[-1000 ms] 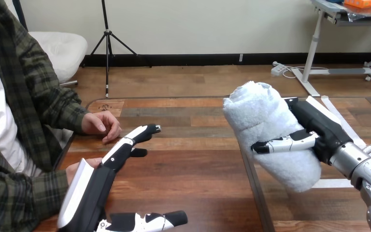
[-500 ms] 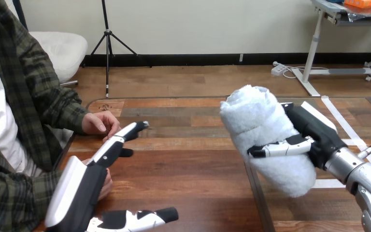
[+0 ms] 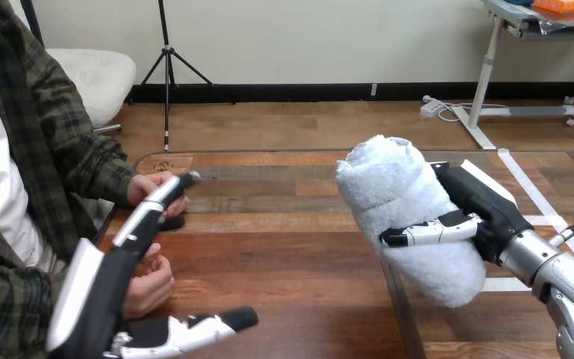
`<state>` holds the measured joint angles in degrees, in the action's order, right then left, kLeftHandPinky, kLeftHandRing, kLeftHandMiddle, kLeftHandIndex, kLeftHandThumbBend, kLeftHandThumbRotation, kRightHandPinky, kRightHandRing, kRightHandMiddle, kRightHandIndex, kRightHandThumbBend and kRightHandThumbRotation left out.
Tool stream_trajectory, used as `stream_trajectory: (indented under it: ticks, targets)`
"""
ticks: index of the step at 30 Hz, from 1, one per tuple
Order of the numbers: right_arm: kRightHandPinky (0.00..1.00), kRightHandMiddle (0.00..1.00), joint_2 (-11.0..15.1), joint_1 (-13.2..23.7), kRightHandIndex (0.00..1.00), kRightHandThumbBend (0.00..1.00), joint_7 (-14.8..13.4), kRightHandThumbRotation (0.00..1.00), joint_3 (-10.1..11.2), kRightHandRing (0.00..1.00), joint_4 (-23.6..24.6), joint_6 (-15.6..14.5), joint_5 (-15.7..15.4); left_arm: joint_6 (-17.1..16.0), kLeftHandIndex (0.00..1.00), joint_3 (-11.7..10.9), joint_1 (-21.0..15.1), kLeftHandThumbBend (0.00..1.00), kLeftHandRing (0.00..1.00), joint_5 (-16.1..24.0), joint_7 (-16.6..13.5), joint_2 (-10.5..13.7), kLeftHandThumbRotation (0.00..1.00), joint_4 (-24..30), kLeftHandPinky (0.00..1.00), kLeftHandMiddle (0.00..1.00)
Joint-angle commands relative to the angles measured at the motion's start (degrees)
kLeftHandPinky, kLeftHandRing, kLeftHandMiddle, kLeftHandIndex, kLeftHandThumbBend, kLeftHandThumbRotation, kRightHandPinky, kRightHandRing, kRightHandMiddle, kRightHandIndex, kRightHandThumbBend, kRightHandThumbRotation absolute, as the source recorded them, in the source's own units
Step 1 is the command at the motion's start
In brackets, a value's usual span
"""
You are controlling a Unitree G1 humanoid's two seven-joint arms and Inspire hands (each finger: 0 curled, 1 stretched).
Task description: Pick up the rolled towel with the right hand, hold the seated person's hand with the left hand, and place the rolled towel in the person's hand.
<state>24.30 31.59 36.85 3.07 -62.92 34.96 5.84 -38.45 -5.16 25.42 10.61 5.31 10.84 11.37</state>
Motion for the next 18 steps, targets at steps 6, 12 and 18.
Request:
stream_trajectory:
  ticks: [6, 12, 18]
  targets:
    - [0.21, 0.35, -1.0, 2.6, 0.41, 0.83, -1.2, 0.00, 1.3, 0.26, 2.6, 1.0, 0.4, 0.1, 0.89, 3.1, -2.8, 1.00, 0.93, -13.1, 4.0, -0.1, 0.35, -1.0, 0.82, 0.93]
    - [0.21, 0.35, -1.2, 2.5, 0.41, 0.83, -1.4, 0.00, 1.2, 0.26, 2.5, 1.1, 0.2, 0.1, 0.89, 4.3, -3.5, 1.00, 0.93, -19.1, 6.2, -1.4, 0.42, -2.3, 0.85, 0.92]
    - [0.21, 0.35, -1.2, 2.4, 0.41, 0.83, -1.1, 0.00, 1.2, 0.26, 2.5, 1.3, 0.3, 0.7, 0.91, 5.4, -4.3, 1.00, 0.93, -22.8, 8.1, -2.4, 0.50, -3.2, 0.86, 0.93]
